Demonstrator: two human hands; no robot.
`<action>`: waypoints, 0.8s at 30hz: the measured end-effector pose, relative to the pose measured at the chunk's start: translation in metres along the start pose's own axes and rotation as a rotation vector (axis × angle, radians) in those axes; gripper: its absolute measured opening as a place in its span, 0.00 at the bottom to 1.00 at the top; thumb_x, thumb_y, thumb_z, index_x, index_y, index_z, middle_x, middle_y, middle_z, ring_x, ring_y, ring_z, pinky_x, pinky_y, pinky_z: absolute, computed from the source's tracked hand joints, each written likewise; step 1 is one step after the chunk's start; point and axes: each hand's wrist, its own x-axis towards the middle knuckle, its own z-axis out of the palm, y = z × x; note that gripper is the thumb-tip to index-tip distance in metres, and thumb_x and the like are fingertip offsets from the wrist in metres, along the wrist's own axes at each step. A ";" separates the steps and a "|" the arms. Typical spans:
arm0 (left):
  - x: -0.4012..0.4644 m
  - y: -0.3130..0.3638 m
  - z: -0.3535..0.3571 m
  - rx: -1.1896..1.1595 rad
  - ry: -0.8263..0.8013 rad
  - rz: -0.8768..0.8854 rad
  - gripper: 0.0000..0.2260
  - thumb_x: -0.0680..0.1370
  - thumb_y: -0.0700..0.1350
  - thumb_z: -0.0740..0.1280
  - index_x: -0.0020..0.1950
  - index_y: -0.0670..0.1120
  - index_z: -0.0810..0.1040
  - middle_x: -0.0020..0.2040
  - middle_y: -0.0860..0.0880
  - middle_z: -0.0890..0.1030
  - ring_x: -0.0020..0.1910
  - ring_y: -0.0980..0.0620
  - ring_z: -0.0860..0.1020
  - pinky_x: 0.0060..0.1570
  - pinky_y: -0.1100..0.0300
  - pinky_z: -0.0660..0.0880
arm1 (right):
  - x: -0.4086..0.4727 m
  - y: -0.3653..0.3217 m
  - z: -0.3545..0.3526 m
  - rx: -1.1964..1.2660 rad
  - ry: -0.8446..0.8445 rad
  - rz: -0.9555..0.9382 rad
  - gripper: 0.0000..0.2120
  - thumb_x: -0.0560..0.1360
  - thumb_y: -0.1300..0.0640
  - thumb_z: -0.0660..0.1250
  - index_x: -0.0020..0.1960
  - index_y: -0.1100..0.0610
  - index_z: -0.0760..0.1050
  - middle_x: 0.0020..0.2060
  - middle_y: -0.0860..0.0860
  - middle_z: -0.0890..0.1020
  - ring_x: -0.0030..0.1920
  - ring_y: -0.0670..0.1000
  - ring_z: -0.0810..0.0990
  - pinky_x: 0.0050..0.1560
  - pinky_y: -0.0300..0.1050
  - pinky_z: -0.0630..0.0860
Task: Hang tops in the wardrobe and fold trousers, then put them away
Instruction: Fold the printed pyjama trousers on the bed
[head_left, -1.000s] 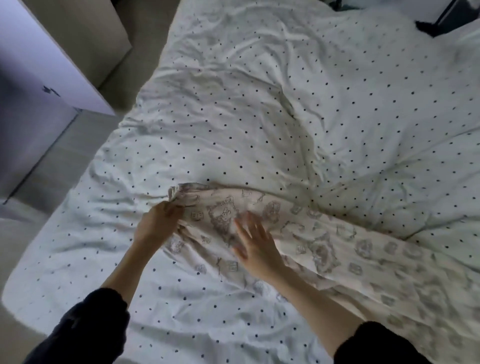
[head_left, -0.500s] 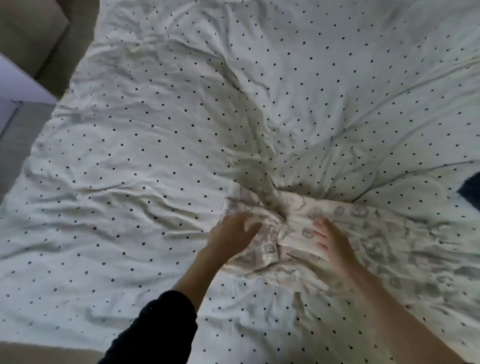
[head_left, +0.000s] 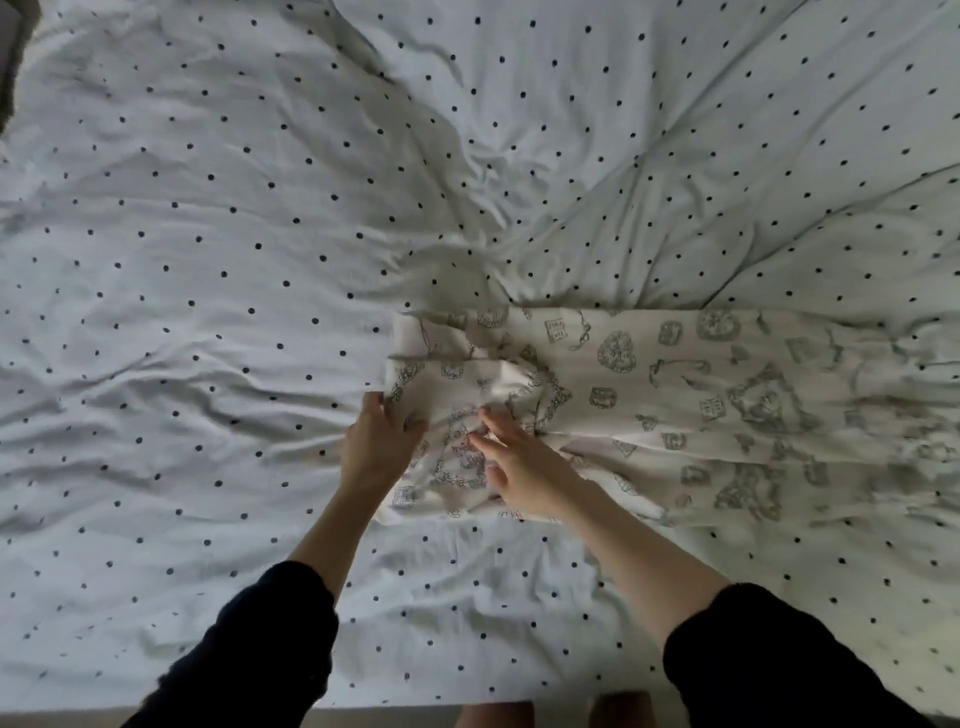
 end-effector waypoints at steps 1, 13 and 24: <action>-0.003 0.004 0.002 0.022 0.009 -0.023 0.14 0.76 0.44 0.68 0.56 0.39 0.69 0.54 0.38 0.79 0.51 0.39 0.77 0.48 0.48 0.75 | -0.002 -0.001 -0.003 0.130 0.013 0.015 0.22 0.81 0.59 0.55 0.74 0.55 0.60 0.77 0.51 0.47 0.76 0.53 0.53 0.70 0.50 0.65; -0.090 0.161 0.067 -0.095 -0.501 0.430 0.22 0.80 0.51 0.62 0.71 0.45 0.67 0.66 0.47 0.74 0.62 0.51 0.75 0.58 0.59 0.72 | -0.128 0.097 -0.083 1.269 0.764 0.634 0.12 0.81 0.52 0.55 0.53 0.55 0.76 0.56 0.57 0.79 0.50 0.50 0.78 0.50 0.46 0.75; -0.038 0.087 0.128 -0.155 -0.290 -0.048 0.29 0.78 0.49 0.65 0.74 0.39 0.59 0.69 0.38 0.69 0.66 0.42 0.71 0.61 0.52 0.69 | -0.110 0.129 -0.024 0.112 0.372 0.273 0.20 0.82 0.54 0.52 0.73 0.57 0.63 0.74 0.54 0.63 0.74 0.52 0.59 0.75 0.46 0.53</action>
